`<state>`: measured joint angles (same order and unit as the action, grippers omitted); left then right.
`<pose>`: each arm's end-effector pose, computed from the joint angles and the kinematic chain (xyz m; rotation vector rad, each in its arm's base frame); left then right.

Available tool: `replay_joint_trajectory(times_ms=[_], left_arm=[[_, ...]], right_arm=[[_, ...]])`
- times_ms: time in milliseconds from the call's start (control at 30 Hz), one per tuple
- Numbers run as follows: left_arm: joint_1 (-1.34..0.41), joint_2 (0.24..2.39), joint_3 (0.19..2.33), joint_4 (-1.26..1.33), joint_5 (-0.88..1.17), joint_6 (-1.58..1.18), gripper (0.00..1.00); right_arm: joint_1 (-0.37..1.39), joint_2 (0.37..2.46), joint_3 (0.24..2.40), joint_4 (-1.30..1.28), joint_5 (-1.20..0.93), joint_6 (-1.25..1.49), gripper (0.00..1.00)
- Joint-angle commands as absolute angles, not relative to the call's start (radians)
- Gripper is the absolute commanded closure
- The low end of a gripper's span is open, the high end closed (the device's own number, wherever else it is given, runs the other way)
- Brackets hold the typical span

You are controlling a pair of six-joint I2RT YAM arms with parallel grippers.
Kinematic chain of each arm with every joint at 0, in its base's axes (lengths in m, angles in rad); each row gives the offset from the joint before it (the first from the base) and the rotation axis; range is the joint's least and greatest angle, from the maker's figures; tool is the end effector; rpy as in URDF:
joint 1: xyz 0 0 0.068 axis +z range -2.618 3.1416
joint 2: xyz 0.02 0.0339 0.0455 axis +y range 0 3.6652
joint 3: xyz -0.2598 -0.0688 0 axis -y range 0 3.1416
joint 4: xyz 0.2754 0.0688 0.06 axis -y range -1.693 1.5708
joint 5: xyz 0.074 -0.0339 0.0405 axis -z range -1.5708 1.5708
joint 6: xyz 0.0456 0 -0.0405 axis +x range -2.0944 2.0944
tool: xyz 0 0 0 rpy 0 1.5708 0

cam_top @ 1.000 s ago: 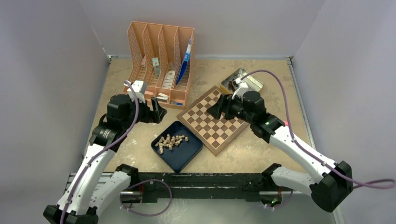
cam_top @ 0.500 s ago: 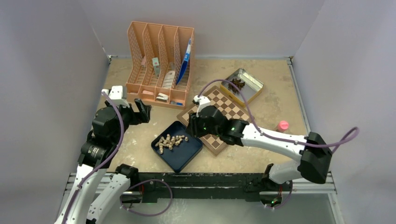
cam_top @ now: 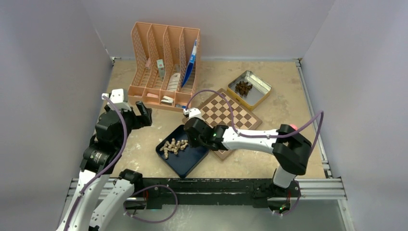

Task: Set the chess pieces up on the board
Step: Pick up the chess piece from the storage box.

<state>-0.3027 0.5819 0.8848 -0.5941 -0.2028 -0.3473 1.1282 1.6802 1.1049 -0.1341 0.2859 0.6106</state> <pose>0.1570 -0.0394 0.3616 -0.1822 1.8551 -0.2625 0.1835 0.3572 0.1955 -0.4440 2.2746 0.5969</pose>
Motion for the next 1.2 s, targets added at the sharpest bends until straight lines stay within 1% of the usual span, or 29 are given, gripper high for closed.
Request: replay_joint_trajectory(times_ms=[0,200,633,1167], left_arm=[[-0.305,0.567,0.887,-0.577,-0.248,-0.363,0.17],[-0.305,0.562,0.885,-0.574,-0.253,-0.365,0.16],[-0.305,0.587,0.881,-0.566,-0.220,-0.356,0.17],[-0.305,0.591,0.878,-0.564,-0.198,-0.351,0.18]], right_arm=[[1.140,1.709,1.161,-0.151,0.372,0.619,0.71],[1.141,1.756,1.173,-0.169,0.412,0.634,0.72],[1.143,1.805,1.157,-0.116,0.385,0.614,0.72],[1.144,1.837,1.170,-0.112,0.386,0.585,0.77]])
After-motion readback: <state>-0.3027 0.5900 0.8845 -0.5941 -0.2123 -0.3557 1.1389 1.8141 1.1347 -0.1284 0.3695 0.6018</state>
